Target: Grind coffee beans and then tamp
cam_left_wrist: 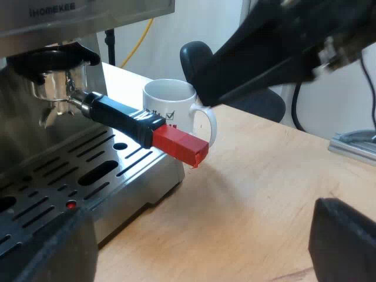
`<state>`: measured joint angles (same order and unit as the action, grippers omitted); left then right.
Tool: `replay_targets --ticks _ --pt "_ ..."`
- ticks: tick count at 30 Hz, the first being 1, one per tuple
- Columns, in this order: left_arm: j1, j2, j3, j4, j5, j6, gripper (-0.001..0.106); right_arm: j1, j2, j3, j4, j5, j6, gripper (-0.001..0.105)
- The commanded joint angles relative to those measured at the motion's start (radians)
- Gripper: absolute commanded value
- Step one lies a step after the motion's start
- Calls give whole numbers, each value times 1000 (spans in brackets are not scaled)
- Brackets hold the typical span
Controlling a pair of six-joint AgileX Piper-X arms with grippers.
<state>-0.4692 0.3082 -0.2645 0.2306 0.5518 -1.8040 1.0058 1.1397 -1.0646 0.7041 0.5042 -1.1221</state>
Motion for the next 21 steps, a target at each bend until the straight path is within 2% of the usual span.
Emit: replay_targets --ticks 1,8,21 --pt "-5 -6 -4 -4 8 -16 85 -30 11 -8 13 -25 2 63" --pt "-5 -6 -4 -4 8 -18 85 -72 77 -8 19 -68 -18 63" --pt "-5 -6 -4 -4 8 -18 85 -78 194 -18 -14 -76 -34 63"
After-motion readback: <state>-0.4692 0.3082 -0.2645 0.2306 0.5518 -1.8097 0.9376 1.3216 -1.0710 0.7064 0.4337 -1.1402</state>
